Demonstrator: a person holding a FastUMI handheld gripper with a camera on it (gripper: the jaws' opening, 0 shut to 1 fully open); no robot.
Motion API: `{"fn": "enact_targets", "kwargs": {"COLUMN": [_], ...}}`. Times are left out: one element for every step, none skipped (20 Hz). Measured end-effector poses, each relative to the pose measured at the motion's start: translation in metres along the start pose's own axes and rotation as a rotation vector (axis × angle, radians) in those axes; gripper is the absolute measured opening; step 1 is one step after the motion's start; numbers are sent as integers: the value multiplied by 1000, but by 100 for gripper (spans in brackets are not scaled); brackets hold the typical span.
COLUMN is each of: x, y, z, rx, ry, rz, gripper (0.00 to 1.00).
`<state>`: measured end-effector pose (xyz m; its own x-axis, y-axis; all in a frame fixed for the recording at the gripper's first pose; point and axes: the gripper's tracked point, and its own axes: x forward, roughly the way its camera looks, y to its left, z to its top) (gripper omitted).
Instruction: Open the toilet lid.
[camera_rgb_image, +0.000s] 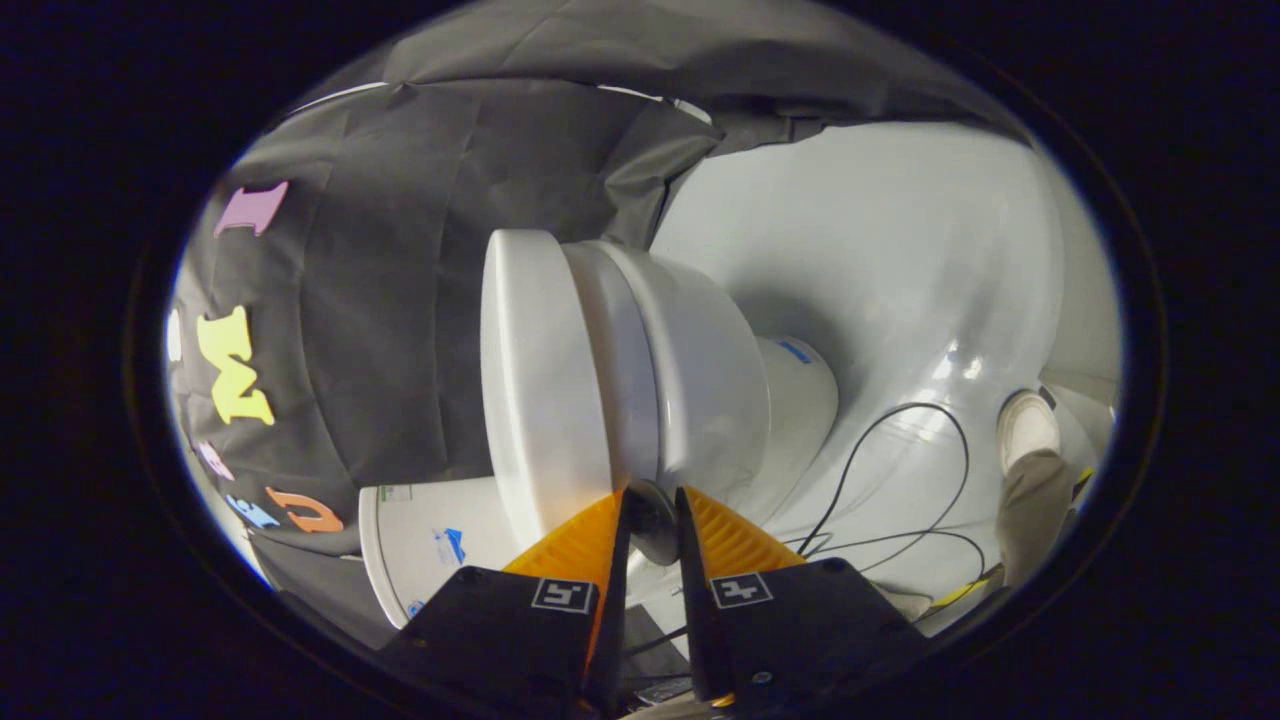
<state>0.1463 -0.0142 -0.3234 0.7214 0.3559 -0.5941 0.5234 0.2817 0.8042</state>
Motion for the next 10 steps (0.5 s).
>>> {"fn": "enact_targets", "kwargs": {"x": [1,1,1,2,-1,-3,-3,-3,-3,-1], "y": [0,0,-2,-3,-2,0,2,4,5,4], "z": [0,1,0,-2,1,2,2,1,0,-3], "rx": [4,0,-24,-42,-42,-22,-4,-1,-14,-37], "ry": [2,-8,-14,-19,-17,-7,-1,4,1,-1], "rz": [3,-6,-21,-29,-30,-21,-10,4,8,0], "gripper": [29,29,28,27,25,24,22,22,21,19]}}
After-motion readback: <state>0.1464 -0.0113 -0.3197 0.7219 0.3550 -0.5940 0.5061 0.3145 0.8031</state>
